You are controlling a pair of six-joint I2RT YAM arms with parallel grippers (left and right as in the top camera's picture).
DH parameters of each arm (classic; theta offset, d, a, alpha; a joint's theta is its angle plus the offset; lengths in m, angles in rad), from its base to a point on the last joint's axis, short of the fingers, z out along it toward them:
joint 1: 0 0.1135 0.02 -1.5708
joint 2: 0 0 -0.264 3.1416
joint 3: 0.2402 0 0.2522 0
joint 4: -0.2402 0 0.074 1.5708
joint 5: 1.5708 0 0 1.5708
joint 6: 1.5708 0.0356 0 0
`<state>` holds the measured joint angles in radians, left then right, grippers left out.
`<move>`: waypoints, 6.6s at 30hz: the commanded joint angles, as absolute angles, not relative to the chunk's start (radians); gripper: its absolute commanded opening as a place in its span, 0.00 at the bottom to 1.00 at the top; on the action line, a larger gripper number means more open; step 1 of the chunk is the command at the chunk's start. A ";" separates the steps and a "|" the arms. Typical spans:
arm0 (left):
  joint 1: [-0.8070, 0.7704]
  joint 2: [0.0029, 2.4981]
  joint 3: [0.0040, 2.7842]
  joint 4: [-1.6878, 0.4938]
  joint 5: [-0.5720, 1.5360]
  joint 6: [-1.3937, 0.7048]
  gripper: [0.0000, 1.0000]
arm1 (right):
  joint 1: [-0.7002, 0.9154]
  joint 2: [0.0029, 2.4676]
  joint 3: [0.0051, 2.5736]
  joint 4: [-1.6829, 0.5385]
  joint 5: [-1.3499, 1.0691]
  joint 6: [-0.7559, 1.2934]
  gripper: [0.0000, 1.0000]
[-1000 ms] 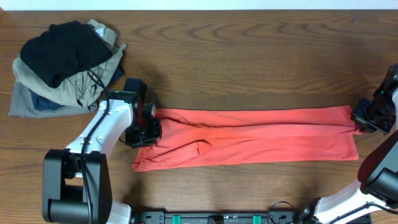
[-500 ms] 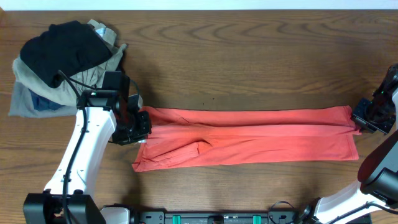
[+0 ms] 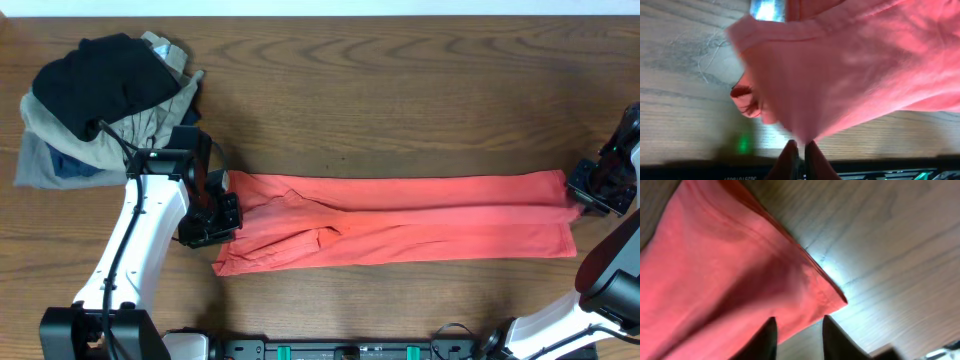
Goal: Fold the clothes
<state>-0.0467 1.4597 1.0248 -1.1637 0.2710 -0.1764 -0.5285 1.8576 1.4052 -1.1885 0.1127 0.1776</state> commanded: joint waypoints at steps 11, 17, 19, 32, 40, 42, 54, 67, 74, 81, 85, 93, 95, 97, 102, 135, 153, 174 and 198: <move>-0.045 1.466 1.017 -1.158 0.241 -0.165 0.15 | -0.537 1.851 1.401 -1.169 0.130 0.120 0.51; -0.045 1.466 1.017 -1.078 0.242 -0.166 0.16 | -0.537 1.851 1.350 -1.096 0.122 0.036 0.65; -0.045 1.466 1.017 -1.063 0.242 -0.167 0.16 | -0.537 1.851 1.317 -1.061 0.096 0.004 0.68; -0.045 1.466 1.017 -1.053 0.242 -0.167 0.16 | -0.538 1.851 1.079 -0.834 0.082 -0.009 0.75; -0.045 1.466 1.017 -1.053 0.242 -0.167 0.16 | -0.538 1.851 0.979 -0.727 0.020 -0.065 0.64; -0.045 1.466 1.017 -1.053 0.242 -0.167 0.15 | -0.538 1.851 0.972 -0.718 -0.022 -0.098 0.53; -0.045 1.466 1.017 -1.054 0.242 -0.167 0.16 | -0.538 1.851 1.026 -0.741 -0.020 -0.117 0.01; -0.045 1.466 1.017 -1.052 0.242 -0.170 0.16 | -0.495 1.850 1.372 -1.071 -0.015 -0.046 0.01; -0.045 1.466 1.017 -1.053 0.242 -0.170 0.16 | -0.351 1.832 1.429 -1.204 -0.011 -0.046 0.01; -0.045 1.466 1.017 -1.053 0.242 -0.170 0.16 | -0.164 1.825 1.429 -1.301 -0.013 -0.023 0.01; -0.045 1.466 1.017 -1.053 0.242 -0.170 0.16 | -0.056 1.825 1.427 -1.330 -0.031 0.037 0.01; -0.045 1.466 1.017 -1.056 0.242 -0.170 0.16 | 0.101 1.825 1.388 -1.328 -0.088 0.141 0.01; -0.045 1.466 1.017 -1.056 0.242 -0.170 0.16 | 0.136 1.825 1.385 -1.327 -0.091 0.158 0.01; -0.045 1.466 1.017 -1.056 0.242 -0.170 0.16 | 0.172 1.825 1.383 -1.327 -0.101 0.166 0.01; -0.045 1.466 1.017 -1.060 0.242 -0.170 0.16 | 0.247 1.825 1.383 -1.327 -0.104 0.188 0.01; -0.045 1.466 1.017 -1.061 0.242 -0.170 0.16 | 0.339 1.825 1.351 -1.319 0.083 0.311 0.54; -0.045 1.466 1.017 -1.061 0.242 -0.170 0.16 | 0.342 1.825 1.173 -1.129 -0.153 0.173 0.01; -0.045 1.466 1.017 -1.061 0.242 -0.170 0.16 | 0.342 1.823 1.279 -1.133 -0.391 -0.039 0.33; -0.045 1.466 1.017 -1.065 0.242 -0.170 0.16 | 0.429 1.828 1.153 -0.791 -0.065 0.328 0.48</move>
<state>-0.0467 1.4605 1.0214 -1.0622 0.2546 -0.1764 0.4114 1.8439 1.1713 -0.8112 -0.1326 0.2562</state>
